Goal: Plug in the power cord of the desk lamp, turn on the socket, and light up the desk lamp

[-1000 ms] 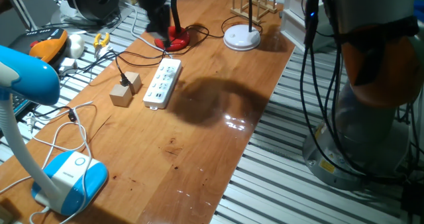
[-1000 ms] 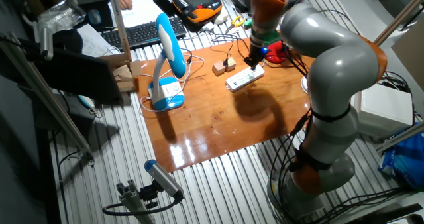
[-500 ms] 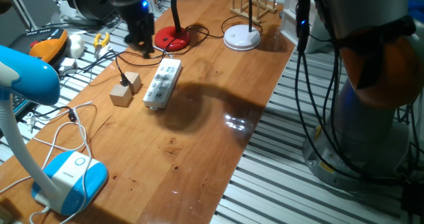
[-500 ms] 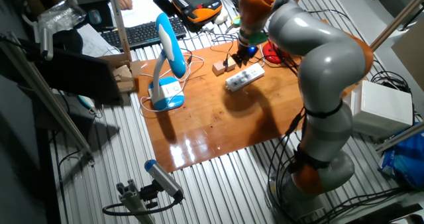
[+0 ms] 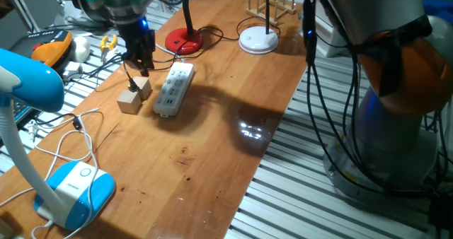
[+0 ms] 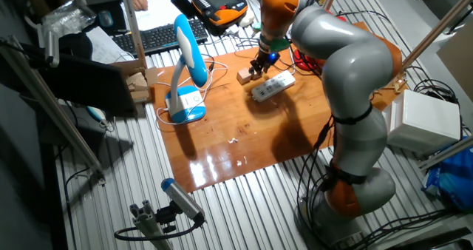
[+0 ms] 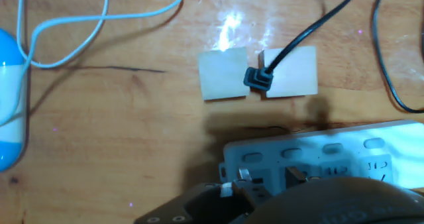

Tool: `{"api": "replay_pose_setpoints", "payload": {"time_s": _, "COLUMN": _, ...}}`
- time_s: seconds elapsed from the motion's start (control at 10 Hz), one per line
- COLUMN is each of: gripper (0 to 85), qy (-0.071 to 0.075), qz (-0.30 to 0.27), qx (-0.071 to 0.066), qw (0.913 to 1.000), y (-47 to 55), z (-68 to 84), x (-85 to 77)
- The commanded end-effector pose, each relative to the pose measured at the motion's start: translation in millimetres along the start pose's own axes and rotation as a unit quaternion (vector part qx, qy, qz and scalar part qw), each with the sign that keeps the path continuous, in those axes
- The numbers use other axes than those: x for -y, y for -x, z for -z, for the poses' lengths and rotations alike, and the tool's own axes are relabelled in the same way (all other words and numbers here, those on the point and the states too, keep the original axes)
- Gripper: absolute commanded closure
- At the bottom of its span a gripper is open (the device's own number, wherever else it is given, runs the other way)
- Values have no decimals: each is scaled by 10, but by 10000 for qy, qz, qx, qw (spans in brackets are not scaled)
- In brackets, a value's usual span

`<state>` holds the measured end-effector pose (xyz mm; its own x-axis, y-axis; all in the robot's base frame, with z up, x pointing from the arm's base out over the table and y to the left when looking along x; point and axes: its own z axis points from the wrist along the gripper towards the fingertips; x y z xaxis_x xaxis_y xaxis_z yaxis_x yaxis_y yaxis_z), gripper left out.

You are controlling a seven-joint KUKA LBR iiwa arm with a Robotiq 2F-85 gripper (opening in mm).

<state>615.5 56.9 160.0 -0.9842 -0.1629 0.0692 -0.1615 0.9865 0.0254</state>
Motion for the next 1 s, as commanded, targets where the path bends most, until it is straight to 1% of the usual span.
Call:
{"api": "replay_pose_setpoints", "payload": {"time_s": 0.0, "gripper": 680, "qy": 40, "qz": 66, "qx": -106, "qw": 9999, "y": 0, "z": -1, "x": 0}}
{"api": "replay_pose_setpoints", "payload": {"time_s": 0.1, "gripper": 680, "qy": 59, "qz": 90, "qx": -173, "qw": 9998, "y": 0, "z": -1, "x": 0}}
{"api": "replay_pose_setpoints", "payload": {"time_s": 0.2, "gripper": 680, "qy": -36, "qz": -64, "qx": -173, "qw": 9998, "y": 0, "z": -1, "x": 0}}
{"api": "replay_pose_setpoints", "payload": {"time_s": 0.3, "gripper": 510, "qy": -105, "qz": -100, "qx": -129, "qw": 9998, "y": 0, "z": -1, "x": 0}}
{"api": "replay_pose_setpoints", "payload": {"time_s": 0.4, "gripper": 510, "qy": 74, "qz": -177, "qx": -148, "qw": 9997, "y": 0, "z": -1, "x": 0}}
{"api": "replay_pose_setpoints", "payload": {"time_s": 0.5, "gripper": 510, "qy": 132, "qz": -317, "qx": -196, "qw": 9992, "y": 0, "z": -1, "x": 0}}
{"api": "replay_pose_setpoints", "payload": {"time_s": 0.6, "gripper": 510, "qy": 121, "qz": -494, "qx": -207, "qw": 9985, "y": 0, "z": -1, "x": 0}}
{"api": "replay_pose_setpoints", "payload": {"time_s": 0.7, "gripper": 510, "qy": 41, "qz": -562, "qx": -108, "qw": 9984, "y": 0, "z": -1, "x": 0}}
{"api": "replay_pose_setpoints", "payload": {"time_s": 0.8, "gripper": 510, "qy": 20, "qz": -632, "qx": -56, "qw": 9980, "y": 8, "z": -7, "x": 0}}
{"api": "replay_pose_setpoints", "payload": {"time_s": 0.9, "gripper": 510, "qy": 41, "qz": -722, "qx": -39, "qw": 9974, "y": 65, "z": -48, "x": 13}}
